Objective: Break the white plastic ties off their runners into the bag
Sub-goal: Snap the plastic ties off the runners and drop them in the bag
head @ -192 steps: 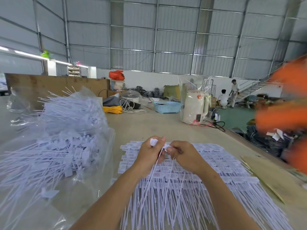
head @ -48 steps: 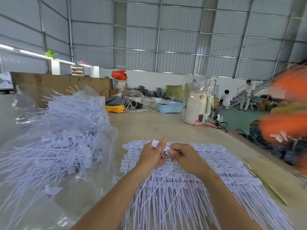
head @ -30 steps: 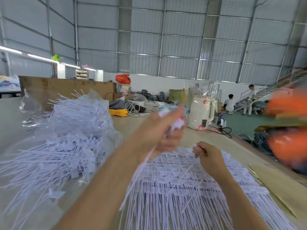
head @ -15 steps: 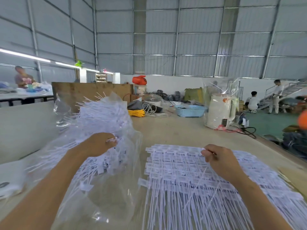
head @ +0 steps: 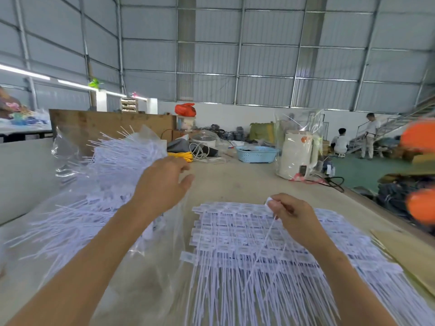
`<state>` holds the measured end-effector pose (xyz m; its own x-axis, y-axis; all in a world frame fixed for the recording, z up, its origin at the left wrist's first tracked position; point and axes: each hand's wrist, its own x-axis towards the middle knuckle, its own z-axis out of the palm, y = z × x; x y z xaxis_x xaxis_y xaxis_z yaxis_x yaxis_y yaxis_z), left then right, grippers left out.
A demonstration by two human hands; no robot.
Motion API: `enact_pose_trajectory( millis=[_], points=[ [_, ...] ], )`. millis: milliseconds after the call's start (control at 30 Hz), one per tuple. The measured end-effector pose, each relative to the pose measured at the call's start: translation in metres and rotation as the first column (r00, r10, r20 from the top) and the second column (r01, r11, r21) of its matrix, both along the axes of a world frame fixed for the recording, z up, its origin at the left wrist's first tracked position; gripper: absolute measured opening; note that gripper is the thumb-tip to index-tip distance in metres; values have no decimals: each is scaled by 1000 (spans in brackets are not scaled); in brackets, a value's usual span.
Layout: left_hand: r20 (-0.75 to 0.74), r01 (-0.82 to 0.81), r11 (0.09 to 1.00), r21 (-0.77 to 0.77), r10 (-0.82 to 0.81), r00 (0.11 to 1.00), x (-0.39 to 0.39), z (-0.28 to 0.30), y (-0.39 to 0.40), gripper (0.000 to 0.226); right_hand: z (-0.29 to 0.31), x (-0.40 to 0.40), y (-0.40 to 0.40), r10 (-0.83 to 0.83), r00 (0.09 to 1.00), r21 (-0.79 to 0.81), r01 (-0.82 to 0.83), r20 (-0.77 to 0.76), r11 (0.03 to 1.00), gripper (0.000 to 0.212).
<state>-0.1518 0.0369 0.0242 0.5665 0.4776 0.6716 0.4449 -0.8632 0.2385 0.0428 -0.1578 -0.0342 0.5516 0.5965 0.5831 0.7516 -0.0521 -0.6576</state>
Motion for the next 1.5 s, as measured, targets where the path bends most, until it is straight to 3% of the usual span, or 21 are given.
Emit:
enact_pose_trajectory(
  millis=[67,133,233,300,467,567,700,800,900,1233,1333,1367,1433,1467,1500],
  points=[
    [219,355,919,-173,-315,923,23,2,-42,7,3,-4,1,30,999,24,-29,-28,999,12],
    [254,486,811,-327,-419,872,51,-8,-75,15,4,-6,0,93,994,30,-91,-65,995,12],
    [176,441,746,-499,-411,894,92,-32,-94,37,4,-8,-2,185,977,14,-184,-111,983,18],
    [206,425,697,-578,-380,902,108,-47,-92,35,2,-6,-3,189,975,6,-190,-120,982,19],
    [437,527,611,-591,-306,846,115,-78,-84,36,-8,-1,3,111,982,-55,-121,-150,991,15],
    [542,630,447,-634,-323,775,111,-84,-83,28,-11,-1,4,89,980,-151,-117,-179,982,8],
    [614,675,348,-651,-282,737,110,-85,-83,27,-10,-7,4,138,966,-122,-168,-221,978,21],
    [632,679,276,-680,-250,734,111,-86,-83,34,-9,-9,8,144,975,-88,-161,-168,983,23],
    [630,684,244,-687,-270,728,109,-86,-81,36,-10,-8,10,129,983,-82,-140,-130,987,23],
    [600,674,289,-680,-309,738,104,-77,-80,42,-14,-4,14,111,991,-83,-105,77,991,20],
    [548,629,239,-740,-328,770,102,-74,-81,43,-16,8,8,-13,958,-88,40,285,995,19],
    [537,609,193,-770,-321,780,102,-73,-80,42,-16,15,2,-98,955,-58,119,280,991,19],
    [560,601,92,-794,-273,782,99,-69,-76,40,-12,28,-11,-208,978,91,205,27,975,21],
    [594,620,51,-783,-236,769,98,-68,-74,39,-8,33,-18,-143,969,218,188,-203,958,24],
    [631,646,15,-763,-199,750,98,-68,-72,38,-2,34,-24,29,905,380,149,-425,913,26]
  ],
)
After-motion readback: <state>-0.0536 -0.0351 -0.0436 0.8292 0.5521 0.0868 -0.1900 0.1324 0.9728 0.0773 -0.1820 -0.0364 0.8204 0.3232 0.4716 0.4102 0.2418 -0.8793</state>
